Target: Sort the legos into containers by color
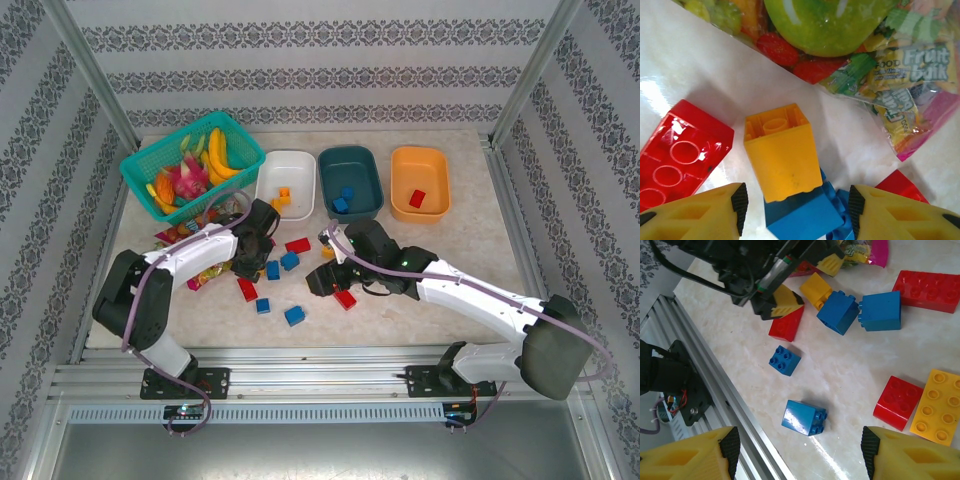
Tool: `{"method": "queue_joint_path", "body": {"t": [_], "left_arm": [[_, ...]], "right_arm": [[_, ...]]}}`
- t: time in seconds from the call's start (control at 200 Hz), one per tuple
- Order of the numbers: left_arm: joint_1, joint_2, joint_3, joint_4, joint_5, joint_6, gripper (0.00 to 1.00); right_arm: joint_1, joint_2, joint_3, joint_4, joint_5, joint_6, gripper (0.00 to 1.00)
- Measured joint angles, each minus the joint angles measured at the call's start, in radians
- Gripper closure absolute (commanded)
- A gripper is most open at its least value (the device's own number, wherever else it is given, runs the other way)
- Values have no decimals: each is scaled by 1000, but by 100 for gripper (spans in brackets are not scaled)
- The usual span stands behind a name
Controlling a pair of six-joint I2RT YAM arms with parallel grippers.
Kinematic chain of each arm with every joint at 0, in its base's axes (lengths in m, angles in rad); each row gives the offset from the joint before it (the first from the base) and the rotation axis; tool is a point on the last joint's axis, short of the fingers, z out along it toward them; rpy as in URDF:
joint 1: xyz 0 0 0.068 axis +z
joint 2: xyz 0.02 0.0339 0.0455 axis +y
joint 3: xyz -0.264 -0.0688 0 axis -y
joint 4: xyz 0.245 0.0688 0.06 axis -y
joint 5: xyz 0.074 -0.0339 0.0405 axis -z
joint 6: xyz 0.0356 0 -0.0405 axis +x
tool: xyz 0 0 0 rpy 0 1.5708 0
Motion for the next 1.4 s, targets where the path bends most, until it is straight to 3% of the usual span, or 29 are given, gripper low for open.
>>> {"method": "queue_joint_path", "body": {"t": [0.405, 0.605, 0.844, 0.989, 1.144, 1.399], "left_arm": [[7, 62, -1, 18, 0, -42, 51], [10, 69, 0, 25, -1, -45, 72], [11, 50, 10, 6, -41, -5, 80], [11, -17, 103, -62, -92, 122, 82], [13, 7, 362, -96, -87, 369, 82], [18, 404, 863, -157, 47, 772, 78]], "right_arm": [[-8, 12, 0, 5, -22, 1, 33], [-8, 13, 0, 5, -23, 1, 33], [-10, 13, 3, 5, -15, 8, 33], [-42, -10, 27, 5, 23, 32, 33], [-113, -34, 74, 24, 56, 75, 33], [-240, 4, 153, 51, 51, 145, 33]]}}
